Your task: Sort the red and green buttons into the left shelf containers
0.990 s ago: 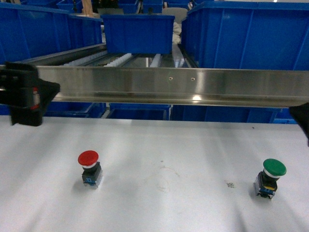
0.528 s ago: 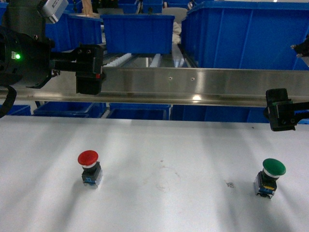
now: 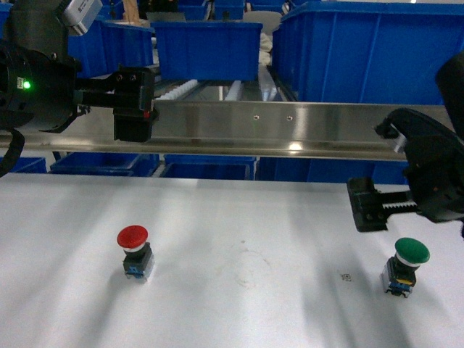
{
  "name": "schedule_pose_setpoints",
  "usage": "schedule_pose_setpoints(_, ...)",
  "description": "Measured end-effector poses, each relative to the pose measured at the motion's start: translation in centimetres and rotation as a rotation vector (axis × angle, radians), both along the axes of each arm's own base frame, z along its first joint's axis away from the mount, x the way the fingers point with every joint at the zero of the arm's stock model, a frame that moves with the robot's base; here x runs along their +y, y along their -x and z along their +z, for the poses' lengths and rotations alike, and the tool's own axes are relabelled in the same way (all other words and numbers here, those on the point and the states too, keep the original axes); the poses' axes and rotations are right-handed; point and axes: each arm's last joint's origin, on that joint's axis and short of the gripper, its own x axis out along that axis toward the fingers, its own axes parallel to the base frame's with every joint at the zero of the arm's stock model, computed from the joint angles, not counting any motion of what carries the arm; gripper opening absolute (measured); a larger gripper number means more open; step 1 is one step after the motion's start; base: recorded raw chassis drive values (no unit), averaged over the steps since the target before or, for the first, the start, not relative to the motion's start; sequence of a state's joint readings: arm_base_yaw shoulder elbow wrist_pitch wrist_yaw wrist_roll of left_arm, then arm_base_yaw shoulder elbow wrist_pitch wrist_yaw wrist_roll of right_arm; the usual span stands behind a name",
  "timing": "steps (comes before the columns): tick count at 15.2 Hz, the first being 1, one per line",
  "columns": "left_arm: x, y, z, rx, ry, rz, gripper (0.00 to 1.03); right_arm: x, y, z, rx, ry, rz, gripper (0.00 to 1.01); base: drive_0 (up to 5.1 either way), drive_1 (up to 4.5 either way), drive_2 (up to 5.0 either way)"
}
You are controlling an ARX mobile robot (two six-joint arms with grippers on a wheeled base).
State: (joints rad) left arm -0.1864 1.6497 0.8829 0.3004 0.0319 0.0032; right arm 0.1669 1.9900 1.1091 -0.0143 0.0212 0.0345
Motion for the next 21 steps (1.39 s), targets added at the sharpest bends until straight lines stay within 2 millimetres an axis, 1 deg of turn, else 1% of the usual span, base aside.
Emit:
schedule_pose_setpoints(1,0.0,0.0,0.0,0.000,0.000,-0.001,0.98,0.3,-0.9,0.2,0.002,0.002,0.001,0.98,0.0,0.00,0.0)
schedule_pose_setpoints(5,0.0,0.0,0.0,0.000,0.000,0.001,0.98,0.1,-0.7,-0.7,-0.016,0.105,-0.012,0.98,0.0,0.00,0.0)
schedule_pose_setpoints(6,0.0,0.0,0.0,0.000,-0.001,0.001,0.98,-0.1,-0.6,-1.2,0.029,0.094,-0.010,0.98,0.0,0.00,0.0)
schedule_pose_setpoints(8,0.0,0.0,0.0,0.000,0.000,0.001,0.98,-0.7,-0.6,-2.6,0.051,0.121,-0.036,0.98,0.0,0.00,0.0)
schedule_pose_setpoints(9,0.0,0.0,0.0,0.000,-0.001,0.001,0.98,-1.0,-0.3,-3.2,0.050,0.140,-0.051,0.98,0.0,0.00,0.0)
schedule_pose_setpoints(10,0.0,0.0,0.0,0.000,-0.001,0.002,0.98,-1.4,0.4,-3.9,0.077,0.146,-0.059,0.98,0.0,0.00,0.0)
schedule_pose_setpoints(13,0.0,0.0,0.0,0.000,-0.001,0.002,0.98,-2.0,1.3,-4.9,0.099,0.139,-0.079,0.98,0.0,0.00,0.0)
schedule_pose_setpoints(15,0.0,0.0,0.0,0.000,-0.001,0.002,0.98,-1.7,2.0,-5.5,0.116,0.119,-0.076,0.98,0.0,0.00,0.0)
schedule_pose_setpoints(18,0.0,0.0,0.0,0.000,-0.001,0.002,0.98,-1.1,2.9,-6.2,0.097,0.092,-0.086,0.98,0.0,0.00,0.0)
schedule_pose_setpoints(21,0.0,0.0,0.0,0.000,-0.001,0.002,0.98,-1.2,3.2,-6.4,0.056,0.069,-0.121,0.98,0.0,0.00,0.0)
